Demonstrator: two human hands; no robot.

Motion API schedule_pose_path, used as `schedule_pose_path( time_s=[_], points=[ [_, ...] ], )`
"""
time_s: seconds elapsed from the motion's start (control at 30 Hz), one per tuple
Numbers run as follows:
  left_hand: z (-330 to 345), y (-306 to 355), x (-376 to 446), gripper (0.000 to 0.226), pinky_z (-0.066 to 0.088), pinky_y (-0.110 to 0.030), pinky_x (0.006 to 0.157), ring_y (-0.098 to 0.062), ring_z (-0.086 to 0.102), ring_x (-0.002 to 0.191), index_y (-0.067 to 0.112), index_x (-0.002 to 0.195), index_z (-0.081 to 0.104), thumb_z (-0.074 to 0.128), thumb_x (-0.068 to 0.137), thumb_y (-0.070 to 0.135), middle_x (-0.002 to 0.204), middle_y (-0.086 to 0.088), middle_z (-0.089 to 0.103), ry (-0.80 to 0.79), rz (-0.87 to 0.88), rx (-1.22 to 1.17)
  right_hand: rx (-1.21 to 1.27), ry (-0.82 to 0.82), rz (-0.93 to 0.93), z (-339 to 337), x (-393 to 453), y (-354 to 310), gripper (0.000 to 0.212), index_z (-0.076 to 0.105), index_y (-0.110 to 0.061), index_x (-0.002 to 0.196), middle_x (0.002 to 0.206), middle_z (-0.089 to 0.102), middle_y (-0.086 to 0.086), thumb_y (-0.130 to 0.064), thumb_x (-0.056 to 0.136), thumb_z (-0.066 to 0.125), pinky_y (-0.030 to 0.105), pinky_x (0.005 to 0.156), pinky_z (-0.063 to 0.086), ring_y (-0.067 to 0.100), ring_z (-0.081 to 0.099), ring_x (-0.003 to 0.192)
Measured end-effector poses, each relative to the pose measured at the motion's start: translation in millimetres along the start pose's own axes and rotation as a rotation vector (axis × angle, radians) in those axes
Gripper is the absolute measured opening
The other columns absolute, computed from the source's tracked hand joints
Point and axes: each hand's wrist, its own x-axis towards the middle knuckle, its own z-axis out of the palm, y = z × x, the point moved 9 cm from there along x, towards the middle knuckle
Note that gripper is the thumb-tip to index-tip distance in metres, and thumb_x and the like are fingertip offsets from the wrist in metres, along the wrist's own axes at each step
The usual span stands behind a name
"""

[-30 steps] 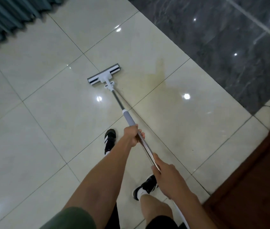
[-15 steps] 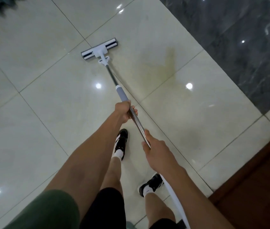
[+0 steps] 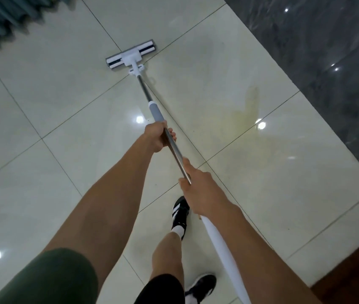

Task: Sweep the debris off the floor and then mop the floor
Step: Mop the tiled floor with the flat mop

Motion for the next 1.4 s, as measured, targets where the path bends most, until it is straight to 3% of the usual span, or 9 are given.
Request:
schedule_pose_path(
  time_s=[0.17,0.3,0.4,0.57,0.8,0.93,1.13,1.27,1.4],
  points=[
    [4.2,-41.4,-20.6,0.004,0.052,-0.035,0.056,-0.025,0.05,0.06,0.004,0.103,0.044,0.046,0.101,0.008,0.074,-0.01,0.047,-0.056,-0.041,0.019,-0.002,0.017,0.081,18.3,-41.0,26.0,0.053,0.016,-0.039,0.156,0.078,0.051,-0.002,-0.038,0.106,0.034,0.032,0.064,0.044,0.014,0.05,0.064],
    [9.5,-99.1,-49.6,0.008,0.053,-0.036,0.055,-0.024,0.05,0.06,0.004,0.107,0.045,0.046,0.102,0.01,0.076,-0.01,0.046,-0.071,-0.082,0.074,0.074,0.031,0.172,43.5,-97.2,63.7,0.052,0.017,-0.047,0.155,0.09,0.056,0.002,-0.043,0.105,0.033,0.034,0.067,0.05,0.02,0.053,0.071],
    [17.0,-156.0,-78.7,0.011,0.053,-0.036,0.054,-0.024,0.049,0.06,0.004,0.108,0.045,0.047,0.104,0.014,0.074,-0.009,0.046,-0.105,-0.119,0.115,0.194,0.063,0.223,69.5,-150.1,99.3,0.051,0.021,-0.05,0.153,0.088,0.055,-0.004,-0.045,0.105,0.036,0.034,0.066,0.052,0.016,0.055,0.073],
    [11.8,-254.5,-140.0,0.011,0.05,-0.039,0.056,-0.024,0.049,0.06,0.003,0.108,0.045,0.047,0.104,0.013,0.073,-0.01,0.046,-0.153,-0.162,0.223,0.301,0.123,0.26,139.6,-242.5,147.0,0.051,0.021,-0.049,0.153,0.1,0.064,0.002,-0.044,0.105,0.037,0.04,0.084,0.056,0.021,0.064,0.088],
    [-6.0,-398.9,-225.8,0.012,0.05,-0.042,0.058,-0.025,0.051,0.058,0.002,0.108,0.048,0.051,0.103,0.013,0.073,-0.01,0.049,-0.202,-0.243,0.374,0.473,0.207,0.369,238.6,-376.0,198.9,0.051,0.022,-0.048,0.154,0.091,0.064,-0.004,-0.045,0.106,0.037,0.033,0.08,0.053,0.014,0.063,0.083],
    [-17.2,-454.2,-259.2,0.016,0.052,-0.042,0.058,-0.026,0.053,0.058,0.002,0.113,0.049,0.051,0.103,0.013,0.076,-0.012,0.051,-0.253,-0.279,0.461,0.561,0.238,0.461,280.0,-430.0,212.0,0.052,0.027,-0.05,0.152,0.102,0.069,-0.006,-0.048,0.103,0.043,0.034,0.087,0.051,0.012,0.064,0.089],
    [-36.3,-427.3,-254.8,0.019,0.053,-0.043,0.057,-0.028,0.054,0.059,0.0,0.115,0.048,0.054,0.101,0.012,0.078,-0.014,0.052,-0.246,-0.242,0.556,0.708,0.292,0.437,297.9,-416.2,184.5,0.05,0.032,-0.044,0.152,0.106,0.067,-0.011,-0.041,0.104,0.046,0.019,0.076,0.049,0.005,0.062,0.087],
    [-56.5,-384.0,-229.6,0.025,0.053,-0.041,0.054,-0.029,0.056,0.061,-0.001,0.12,0.048,0.055,0.101,0.013,0.08,-0.015,0.053,-0.244,-0.229,0.623,0.782,0.331,0.425,304.2,-378.1,142.5,0.051,0.035,-0.039,0.153,0.12,0.065,-0.006,-0.037,0.104,0.048,0.022,0.088,0.048,0.01,0.062,0.102],
    [-74.8,-335.7,-197.2,0.017,0.053,-0.039,0.052,-0.029,0.055,0.059,0.001,0.112,0.049,0.056,0.101,0.012,0.078,-0.014,0.053,-0.26,-0.23,0.664,0.817,0.396,0.419,307.8,-332.0,91.0,0.048,0.033,-0.052,0.145,0.099,0.065,-0.014,-0.035,0.103,0.05,0.026,0.088,0.052,0.008,0.064,0.092]
  ],
)
